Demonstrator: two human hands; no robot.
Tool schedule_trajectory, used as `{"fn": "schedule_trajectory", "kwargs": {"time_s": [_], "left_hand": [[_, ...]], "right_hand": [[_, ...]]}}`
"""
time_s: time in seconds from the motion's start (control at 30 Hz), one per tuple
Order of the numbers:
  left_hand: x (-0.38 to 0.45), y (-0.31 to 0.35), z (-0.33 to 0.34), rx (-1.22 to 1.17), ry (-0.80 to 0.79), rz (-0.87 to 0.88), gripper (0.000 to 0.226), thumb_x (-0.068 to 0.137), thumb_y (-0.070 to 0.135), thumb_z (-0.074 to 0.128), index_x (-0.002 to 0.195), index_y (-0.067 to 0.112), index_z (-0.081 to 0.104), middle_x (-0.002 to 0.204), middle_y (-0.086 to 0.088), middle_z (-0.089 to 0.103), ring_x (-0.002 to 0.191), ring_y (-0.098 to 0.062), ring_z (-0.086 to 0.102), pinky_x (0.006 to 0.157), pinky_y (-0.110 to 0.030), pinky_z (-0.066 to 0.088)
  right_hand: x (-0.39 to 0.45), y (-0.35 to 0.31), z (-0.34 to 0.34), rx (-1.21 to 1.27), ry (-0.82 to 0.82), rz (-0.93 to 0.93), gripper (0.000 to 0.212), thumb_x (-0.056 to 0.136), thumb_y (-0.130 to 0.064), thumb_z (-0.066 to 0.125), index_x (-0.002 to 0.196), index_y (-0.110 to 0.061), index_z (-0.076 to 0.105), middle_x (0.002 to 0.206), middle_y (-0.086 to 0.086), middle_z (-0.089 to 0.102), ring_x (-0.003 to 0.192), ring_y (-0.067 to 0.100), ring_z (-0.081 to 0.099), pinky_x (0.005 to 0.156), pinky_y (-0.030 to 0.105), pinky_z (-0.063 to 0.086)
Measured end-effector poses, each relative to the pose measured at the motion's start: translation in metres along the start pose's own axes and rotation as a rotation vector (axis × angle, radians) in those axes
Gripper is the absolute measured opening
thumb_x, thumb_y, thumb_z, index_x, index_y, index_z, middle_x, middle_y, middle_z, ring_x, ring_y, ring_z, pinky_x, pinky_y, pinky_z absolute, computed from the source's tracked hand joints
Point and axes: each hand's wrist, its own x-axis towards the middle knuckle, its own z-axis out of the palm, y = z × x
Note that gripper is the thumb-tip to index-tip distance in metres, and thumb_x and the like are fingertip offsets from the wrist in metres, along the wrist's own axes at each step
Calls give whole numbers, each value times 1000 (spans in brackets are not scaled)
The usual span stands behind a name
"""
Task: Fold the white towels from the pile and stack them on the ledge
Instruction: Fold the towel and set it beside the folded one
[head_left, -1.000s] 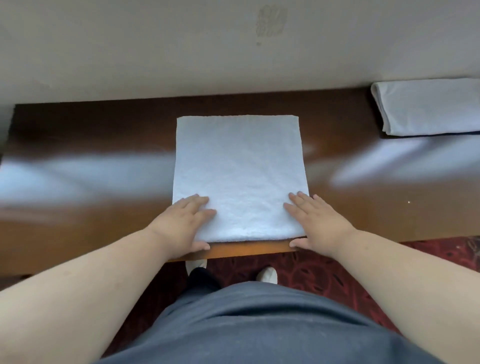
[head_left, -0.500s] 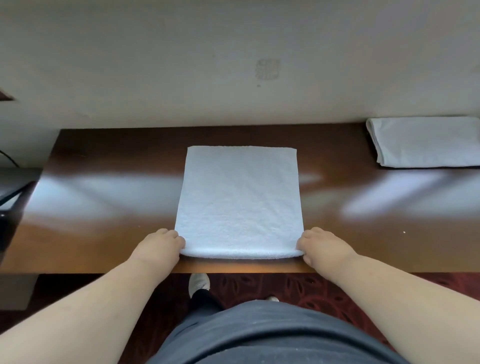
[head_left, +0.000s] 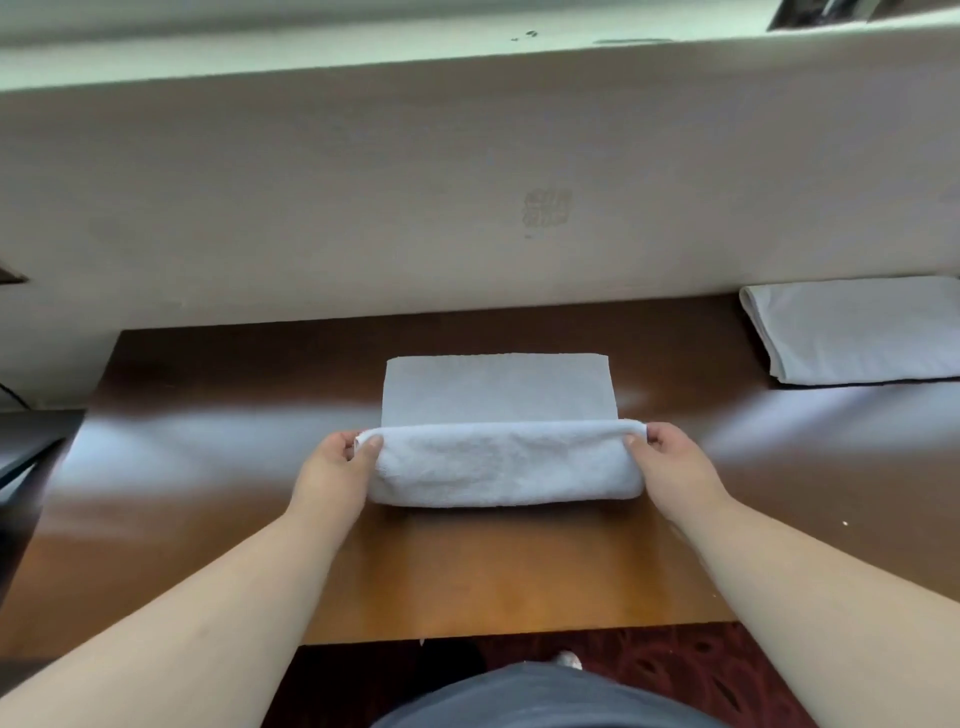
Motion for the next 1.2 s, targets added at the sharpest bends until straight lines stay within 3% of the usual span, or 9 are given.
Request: {"fn": "schedule_trajectory", "kwargs": {"time_s": [0.13,0.47,0.73,0.8,0.87,0.97,1.07,1.13,1.2], "left_hand": [[31,17,12,-278,3,-97,24,97,48,51,108,29,59,92,11,65,85,-8,60,65,-23,42],[130,45,36,-63,36,62,14,99,48,42,103,37,49,86,16,55,76,-3,52,58,-24,37],[159,40,51,224,-4,213,24,99,54,39,111,33,42,90,5,56,79,-21,55,67,-35,44],[157,43,54,229,4,202,30,98,50,46,119,30,42,109,0,57,93,-26,56,76,-39,47],[151,47,56,235,92,207,44,94,43,58,132,25,45,130,-6,51,115,-29,51,94,-42,42],[129,57,61,418,91,533,55,92,36,63,143,24,47,152,-6,39,138,-29,35,111,-39,20],[100,49,83,736,-283,916,65,96,55,31,155,30,22,164,-4,13,151,-25,6,119,-39,-5],[100,37,90,858,-325,749,76,86,70,7,155,39,-4,165,2,-11,149,-22,-19,116,-44,-17],[111,25,86,876,-265,589,81,81,77,2,153,41,-13,163,3,-20,148,-24,-24,115,-50,-16]], "right_hand": [[24,-18,13,-5,85,21,32,98,-41,46,123,-26,60,106,-7,68,102,19,63,92,41,52],[107,-51,51,-142,233,52,41,104,-44,34,141,-29,45,119,-5,53,104,16,46,88,32,34],[134,-41,71,-292,348,137,15,102,-47,38,106,-32,39,83,-10,53,69,11,50,52,27,30],[130,-44,75,-326,357,137,17,102,-45,38,110,-31,41,93,-6,57,77,19,55,60,32,37],[124,-48,77,-353,404,112,29,101,-41,44,127,-27,45,123,1,55,104,28,55,80,41,44],[104,-58,88,-515,493,-132,52,97,-44,51,144,-25,43,152,4,38,139,26,33,112,45,26],[85,-67,115,-854,96,-432,73,90,-67,23,155,-33,27,165,4,15,152,24,6,121,46,3],[82,-58,125,-997,-123,-400,82,84,-77,4,157,-41,2,167,-2,-9,152,24,-15,121,51,-9],[87,-45,118,-1039,-143,-326,84,81,-81,0,155,-42,-11,166,-3,-17,151,24,-21,120,53,-12]]}}
